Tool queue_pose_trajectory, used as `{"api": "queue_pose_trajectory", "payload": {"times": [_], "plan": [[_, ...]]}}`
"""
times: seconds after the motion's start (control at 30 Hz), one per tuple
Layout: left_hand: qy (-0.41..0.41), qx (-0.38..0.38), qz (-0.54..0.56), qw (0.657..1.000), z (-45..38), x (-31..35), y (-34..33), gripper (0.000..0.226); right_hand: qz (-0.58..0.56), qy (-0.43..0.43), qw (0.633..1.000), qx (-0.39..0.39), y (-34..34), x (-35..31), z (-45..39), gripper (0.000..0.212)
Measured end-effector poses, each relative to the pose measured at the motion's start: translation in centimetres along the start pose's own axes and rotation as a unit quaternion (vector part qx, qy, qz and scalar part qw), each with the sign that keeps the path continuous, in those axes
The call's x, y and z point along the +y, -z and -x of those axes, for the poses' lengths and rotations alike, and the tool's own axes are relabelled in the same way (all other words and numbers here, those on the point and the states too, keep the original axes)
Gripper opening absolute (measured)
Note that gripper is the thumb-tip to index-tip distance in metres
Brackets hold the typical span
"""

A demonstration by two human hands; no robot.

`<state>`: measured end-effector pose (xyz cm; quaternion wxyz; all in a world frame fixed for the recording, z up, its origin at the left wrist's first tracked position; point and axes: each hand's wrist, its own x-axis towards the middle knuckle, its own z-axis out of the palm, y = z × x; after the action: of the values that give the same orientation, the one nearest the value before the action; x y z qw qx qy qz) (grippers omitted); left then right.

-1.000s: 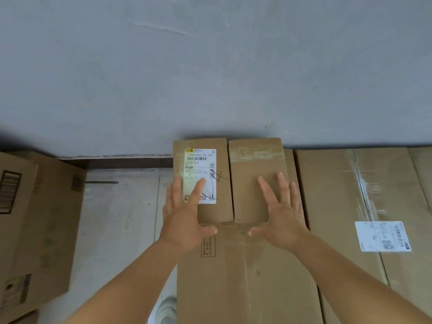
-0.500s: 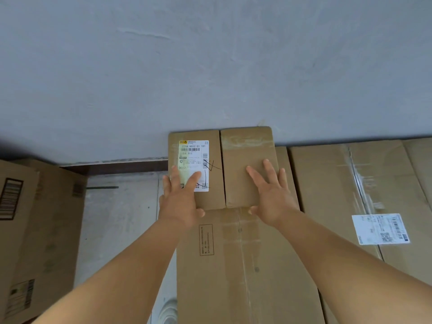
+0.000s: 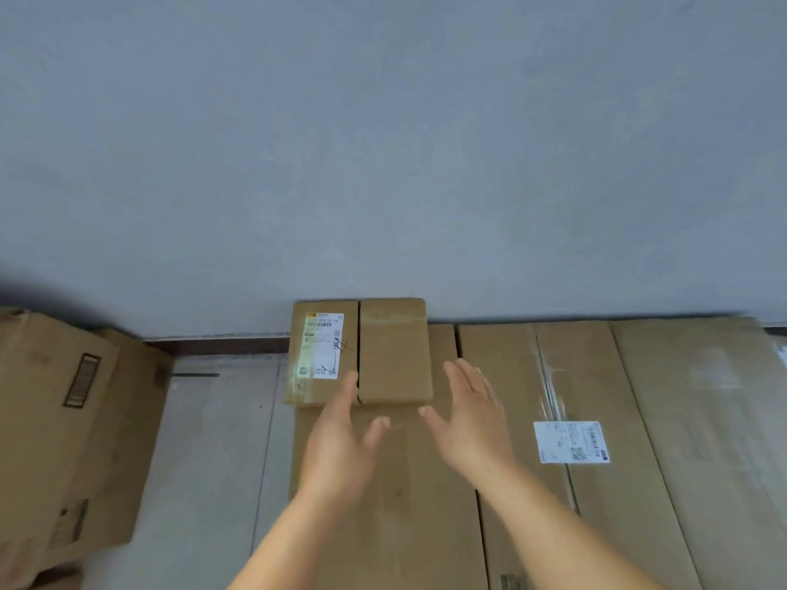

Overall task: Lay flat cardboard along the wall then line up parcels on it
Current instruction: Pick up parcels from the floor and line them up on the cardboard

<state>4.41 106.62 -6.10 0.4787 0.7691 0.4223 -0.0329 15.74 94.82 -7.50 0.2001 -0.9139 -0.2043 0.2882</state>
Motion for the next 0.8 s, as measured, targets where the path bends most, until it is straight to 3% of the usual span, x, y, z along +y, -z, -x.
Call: {"api": "queue_pose_trajectory", "payload": {"times": [0.17,0.37,0.8], "plan": [[0.012,0.040,0.053,0.998,7.3,7.0,-0.1,0.069,-0.106,-0.016,0.994,0.026,7.2,0.0,7.1,0.070],[-0.014,0.027,0.045,0.999,13.7,13.9,-0.3,0.066,-0.191,-0.065,0.975,0.090,13.2,0.9,14.2,0.068],[-0.195,-0.099,-0.048,0.975,27.0,20.5,-3.0,0.068,-0.211,-0.173,0.929,0.249,19.0,5.4,32.9,0.070]]}}
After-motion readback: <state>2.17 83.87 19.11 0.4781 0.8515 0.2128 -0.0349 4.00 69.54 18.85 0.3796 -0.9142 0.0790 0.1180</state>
